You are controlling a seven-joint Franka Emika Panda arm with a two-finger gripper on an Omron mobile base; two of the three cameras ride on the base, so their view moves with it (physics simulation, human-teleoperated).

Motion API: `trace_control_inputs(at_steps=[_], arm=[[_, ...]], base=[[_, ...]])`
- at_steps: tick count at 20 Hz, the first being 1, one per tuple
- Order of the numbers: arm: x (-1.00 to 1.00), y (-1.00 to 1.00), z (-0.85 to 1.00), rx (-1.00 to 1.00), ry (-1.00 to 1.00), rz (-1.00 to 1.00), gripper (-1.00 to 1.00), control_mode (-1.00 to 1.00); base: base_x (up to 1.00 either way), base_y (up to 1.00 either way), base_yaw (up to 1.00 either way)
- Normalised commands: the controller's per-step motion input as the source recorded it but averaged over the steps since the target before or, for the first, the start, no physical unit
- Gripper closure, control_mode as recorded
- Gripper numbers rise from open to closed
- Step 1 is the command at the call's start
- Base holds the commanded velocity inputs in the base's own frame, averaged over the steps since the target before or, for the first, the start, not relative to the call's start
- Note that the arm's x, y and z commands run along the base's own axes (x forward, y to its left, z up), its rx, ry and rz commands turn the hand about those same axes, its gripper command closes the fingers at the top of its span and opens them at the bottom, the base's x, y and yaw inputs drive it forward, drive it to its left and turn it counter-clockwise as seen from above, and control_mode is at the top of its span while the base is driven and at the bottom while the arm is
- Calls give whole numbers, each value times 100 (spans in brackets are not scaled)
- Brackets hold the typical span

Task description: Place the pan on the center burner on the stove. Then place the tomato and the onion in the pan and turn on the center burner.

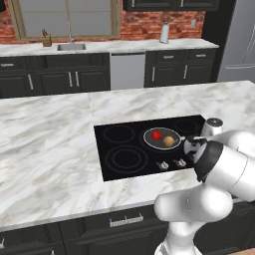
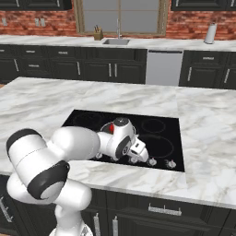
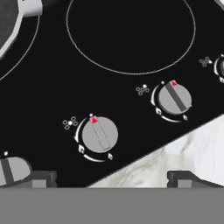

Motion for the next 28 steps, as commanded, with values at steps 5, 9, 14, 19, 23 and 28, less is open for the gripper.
trace_control_inputs(at_steps=[5, 9, 14, 19, 23, 28], arm=[[7, 0, -16, 0, 0, -6, -100, -100], [18, 0, -19, 0, 0, -3, -100, -100], [13, -1, -8, 0, 0, -1, -100, -100], [4, -13, -4, 0, 0, 0, -100, -100], [0, -4, -10, 0, 0, 0, -100, -100], [5, 0, -16, 0, 0, -3, -100, -100]], base=[[0, 0, 0], [0, 0, 0], [0, 0, 0], [0, 0, 0], [0, 0, 0], [0, 0, 0]])
